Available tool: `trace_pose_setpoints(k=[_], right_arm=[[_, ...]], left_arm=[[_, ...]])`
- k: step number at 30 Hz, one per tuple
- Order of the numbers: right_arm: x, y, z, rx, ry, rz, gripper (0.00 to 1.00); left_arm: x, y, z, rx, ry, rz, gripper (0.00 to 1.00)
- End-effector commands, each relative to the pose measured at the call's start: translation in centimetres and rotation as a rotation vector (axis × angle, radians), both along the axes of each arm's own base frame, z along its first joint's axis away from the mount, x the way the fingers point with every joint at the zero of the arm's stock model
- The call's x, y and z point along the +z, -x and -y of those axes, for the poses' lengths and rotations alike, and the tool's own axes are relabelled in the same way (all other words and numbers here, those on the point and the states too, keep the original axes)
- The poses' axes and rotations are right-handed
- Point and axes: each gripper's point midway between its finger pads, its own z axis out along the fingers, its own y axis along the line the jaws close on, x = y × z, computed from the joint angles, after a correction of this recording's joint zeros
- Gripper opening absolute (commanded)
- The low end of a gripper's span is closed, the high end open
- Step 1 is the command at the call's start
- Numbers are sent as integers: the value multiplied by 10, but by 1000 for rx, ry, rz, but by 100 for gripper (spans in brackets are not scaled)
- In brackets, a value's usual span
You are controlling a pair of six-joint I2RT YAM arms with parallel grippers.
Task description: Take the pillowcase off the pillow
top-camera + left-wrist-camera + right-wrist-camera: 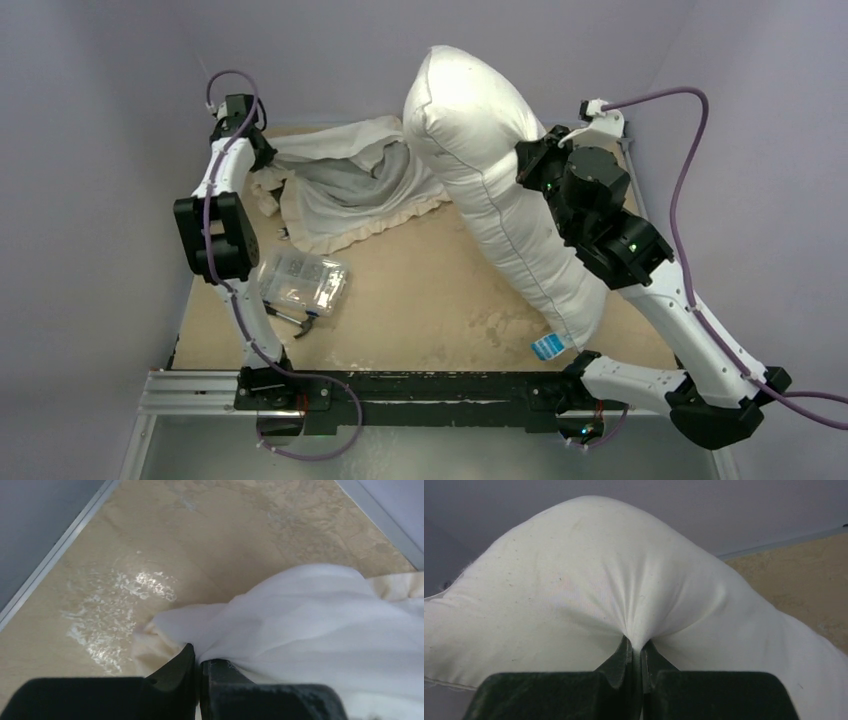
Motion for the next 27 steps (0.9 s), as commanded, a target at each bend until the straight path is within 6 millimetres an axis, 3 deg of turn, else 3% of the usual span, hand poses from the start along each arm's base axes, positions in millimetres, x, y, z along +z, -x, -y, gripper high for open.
trace_pose_setpoints(k=[1, 4, 9, 11, 14, 16, 18, 20, 23, 24, 27], right_arm=[[27, -29, 23, -197, -124, 71, 0], [2, -63, 49, -324, -105, 20, 0], [-7, -100, 109, -491, -131, 33, 0], [-15, -109, 133, -560, -132, 25, 0], [-33, -120, 154, -627, -139, 1, 0], [-46, -127, 154, -623, -158, -19, 0], [-58, -135, 148, -584, -167, -32, 0], [-74, -144, 140, -546, -175, -60, 0], [-102, -157, 127, -494, -168, -125, 0], [-111, -161, 124, -482, -167, -146, 0], [-128, -167, 119, -471, -167, -187, 0]], left_arm=[[69, -3, 37, -135, 46, 192, 0], [113, 2, 93, -286, 53, 296, 0], [189, 25, 222, -639, 76, 461, 0], [219, 38, 265, -761, 91, 533, 0], [250, 60, 317, -910, 113, 613, 0], [254, 70, 338, -967, 124, 633, 0], [241, 77, 349, -988, 140, 617, 0], [211, 81, 352, -982, 176, 559, 0], [142, 93, 356, -968, 246, 405, 0], [110, 104, 359, -969, 281, 333, 0], [45, 139, 374, -993, 373, 184, 0]])
